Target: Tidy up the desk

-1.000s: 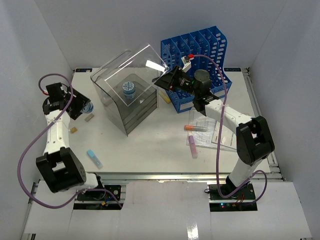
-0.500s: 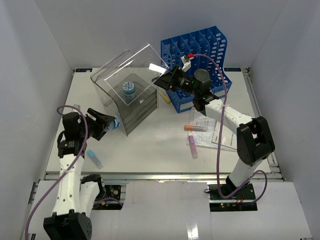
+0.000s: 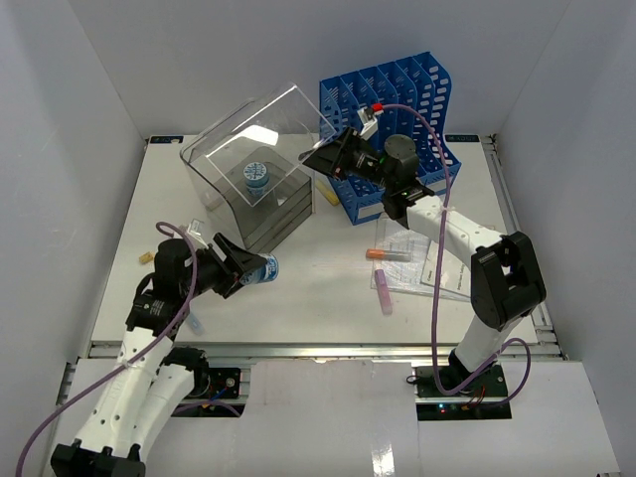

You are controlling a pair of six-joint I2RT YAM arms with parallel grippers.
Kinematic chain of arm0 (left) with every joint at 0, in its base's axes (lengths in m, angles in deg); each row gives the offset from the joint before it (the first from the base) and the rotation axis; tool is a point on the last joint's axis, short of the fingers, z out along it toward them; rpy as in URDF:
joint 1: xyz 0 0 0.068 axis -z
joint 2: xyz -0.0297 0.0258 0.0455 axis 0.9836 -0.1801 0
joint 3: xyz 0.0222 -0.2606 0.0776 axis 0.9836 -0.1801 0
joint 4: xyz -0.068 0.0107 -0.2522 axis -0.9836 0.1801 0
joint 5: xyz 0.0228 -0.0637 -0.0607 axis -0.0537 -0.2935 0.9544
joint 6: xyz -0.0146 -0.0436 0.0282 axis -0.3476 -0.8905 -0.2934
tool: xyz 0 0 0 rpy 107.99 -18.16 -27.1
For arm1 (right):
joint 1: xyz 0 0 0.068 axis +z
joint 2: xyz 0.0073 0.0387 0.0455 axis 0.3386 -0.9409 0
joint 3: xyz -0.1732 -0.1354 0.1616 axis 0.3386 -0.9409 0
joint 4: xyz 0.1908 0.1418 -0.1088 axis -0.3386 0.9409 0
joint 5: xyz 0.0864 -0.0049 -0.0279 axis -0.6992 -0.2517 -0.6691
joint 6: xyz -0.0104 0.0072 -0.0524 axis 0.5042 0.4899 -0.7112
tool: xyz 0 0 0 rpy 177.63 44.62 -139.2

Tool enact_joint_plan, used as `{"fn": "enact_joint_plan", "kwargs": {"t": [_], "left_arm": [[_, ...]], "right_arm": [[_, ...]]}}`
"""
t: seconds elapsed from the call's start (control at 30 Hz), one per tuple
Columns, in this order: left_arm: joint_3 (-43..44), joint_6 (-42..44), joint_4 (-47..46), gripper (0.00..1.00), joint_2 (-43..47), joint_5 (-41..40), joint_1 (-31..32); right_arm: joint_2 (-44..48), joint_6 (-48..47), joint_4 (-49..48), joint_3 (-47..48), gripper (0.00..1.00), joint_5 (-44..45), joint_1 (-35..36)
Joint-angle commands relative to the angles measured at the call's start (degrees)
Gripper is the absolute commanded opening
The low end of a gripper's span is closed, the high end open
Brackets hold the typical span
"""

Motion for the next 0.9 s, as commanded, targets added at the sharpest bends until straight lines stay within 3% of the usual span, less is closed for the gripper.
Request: {"fn": "enact_joint_plan", "kwargs": {"t": [0.0,0.17,0.37,0.47,0.63,0.77,0.87], "left_arm": [[2.7,-1.5,-5.4,0.00,0.3,-6.3,6.7],[4.1,-0.3,-13.3,0.00,-4.5,-20.7,18.0],[9.5,4.6,-15.6,0.00,-14.1,-51.9,40.8],[10.3,5.2,-16.1,0.00,-16.6,-61.9,46.3],[10.9,7.9,-17.9,0.00,-20.8,-71.9,51.3],[11.7,18.5,-23.9,0.00,-25.4,-79.4,52.1],[9.8,31.1,-35.1,0.00,-26.6,-84.1,52.1]], "right_arm": [[1.6,-0.7,-2.9,4.1,0.44,0.0,0.3],[1.7,-0.7,-2.9,3.9,0.44,0.0,0.3],[2.3,-1.2,-2.5,3.7,0.44,0.0,0.3],[2.3,-1.2,-2.4,4.1,0.44,0.0,0.3],[2.1,-1.2,-2.2,4.7,0.44,0.0,0.3],[2.4,-1.2,-2.1,4.6,0.44,0.0,0.4],[2.4,-1.4,-2.1,4.5,0.44,0.1,0.3]]}}
